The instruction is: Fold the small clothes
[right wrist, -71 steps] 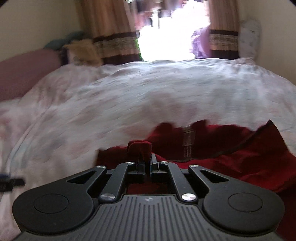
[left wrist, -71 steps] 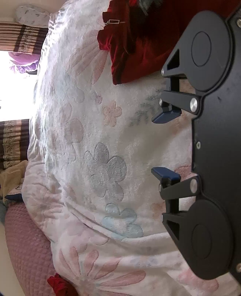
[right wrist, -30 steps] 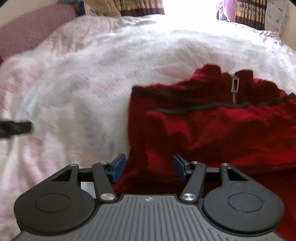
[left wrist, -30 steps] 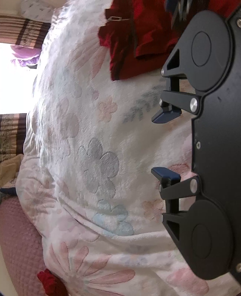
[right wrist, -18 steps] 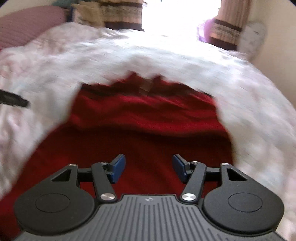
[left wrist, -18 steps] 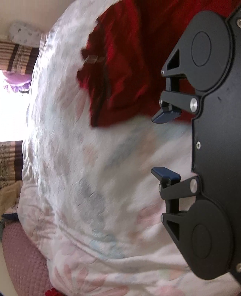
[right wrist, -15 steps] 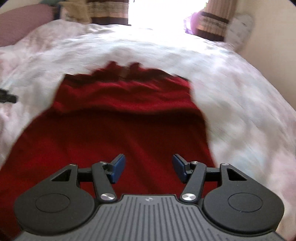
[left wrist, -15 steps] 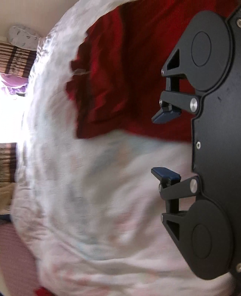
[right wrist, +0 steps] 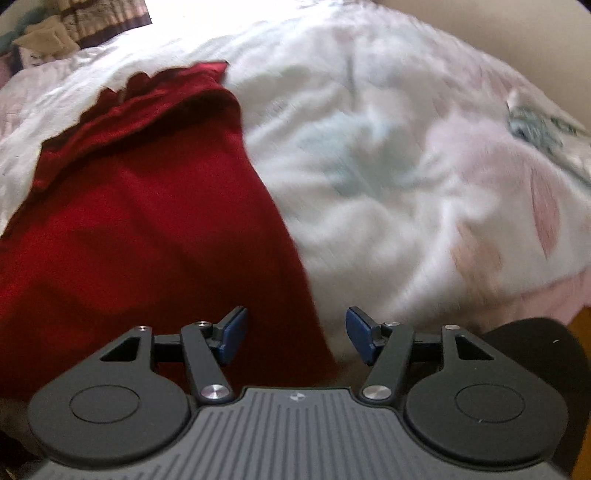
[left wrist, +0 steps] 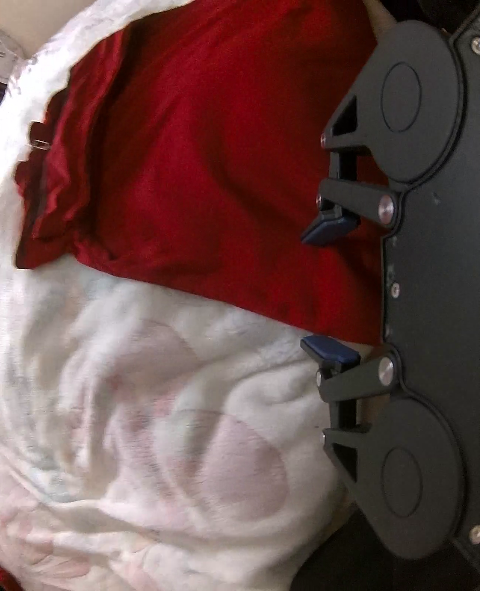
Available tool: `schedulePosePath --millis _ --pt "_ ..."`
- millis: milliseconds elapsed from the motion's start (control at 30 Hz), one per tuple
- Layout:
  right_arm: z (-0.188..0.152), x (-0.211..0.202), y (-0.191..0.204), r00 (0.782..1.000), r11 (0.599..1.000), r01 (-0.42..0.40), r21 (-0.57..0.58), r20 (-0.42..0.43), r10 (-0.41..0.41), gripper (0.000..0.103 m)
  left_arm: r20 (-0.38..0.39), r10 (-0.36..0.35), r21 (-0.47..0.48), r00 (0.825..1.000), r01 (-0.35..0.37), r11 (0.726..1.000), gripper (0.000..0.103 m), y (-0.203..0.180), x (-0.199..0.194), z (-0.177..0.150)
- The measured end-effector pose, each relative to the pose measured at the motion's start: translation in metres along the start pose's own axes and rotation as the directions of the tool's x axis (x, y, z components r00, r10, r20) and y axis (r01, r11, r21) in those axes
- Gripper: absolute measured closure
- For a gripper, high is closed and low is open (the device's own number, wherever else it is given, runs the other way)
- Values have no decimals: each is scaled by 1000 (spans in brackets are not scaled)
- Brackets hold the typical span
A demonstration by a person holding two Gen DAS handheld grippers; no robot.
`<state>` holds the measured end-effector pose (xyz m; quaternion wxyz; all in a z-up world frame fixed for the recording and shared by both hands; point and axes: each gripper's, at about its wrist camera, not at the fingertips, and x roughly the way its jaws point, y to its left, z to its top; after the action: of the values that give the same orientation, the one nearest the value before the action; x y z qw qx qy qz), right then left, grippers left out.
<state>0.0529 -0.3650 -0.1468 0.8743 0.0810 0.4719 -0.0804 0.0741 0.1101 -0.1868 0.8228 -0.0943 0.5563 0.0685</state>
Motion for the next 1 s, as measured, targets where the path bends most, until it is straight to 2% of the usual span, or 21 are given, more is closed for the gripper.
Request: schedulePosePath --millis 233,367,467,500,533,567,633,733,800,867,1000 --pt "-4 11 -1 999 1000 -20 -11 -30 20 24 -8 28 81 1000 -28 996 43 -12 6 -6" --pt "-2 18 6 998 999 -35 -33 -47 33 21 -5 5 50 1000 -4 999 44 -4 10 -8" --pt "0 26 8 997 999 -26 -30 -68 24 17 10 -9 60 1000 9 998 61 -6 2 -11" --pt "-1 23 8 998 999 -30 -27 -57 29 19 16 -14 68 1000 13 998 82 -7 -1 -11" --pt "-2 20 8 998 998 -50 -23 -41 49 37 24 -11 77 1000 9 997 90 -6 -4 -11" --pt "-3 16 5 996 996 -91 -8 -26 91 69 33 -14 88 999 11 996 93 -4 -8 -11" --pt "-4 9 1 987 986 -160 46 -14 160 97 40 -37 82 999 34 996 95 2 -16 -8" --pt "-8 -2 0 984 982 -181 54 5 181 99 63 -55 54 996 51 997 99 16 -32 -5" --pt "-9 -12 1 985 984 -172 39 28 171 99 92 -24 39 995 20 999 99 23 -45 -3" --pt "-8 -25 -1 984 985 -169 41 63 166 99 117 -28 34 993 24 999 99 27 -57 1" --pt "-2 -52 -4 968 970 -238 42 97 233 100 174 23 84 984 -38 996 99 22 -78 5"
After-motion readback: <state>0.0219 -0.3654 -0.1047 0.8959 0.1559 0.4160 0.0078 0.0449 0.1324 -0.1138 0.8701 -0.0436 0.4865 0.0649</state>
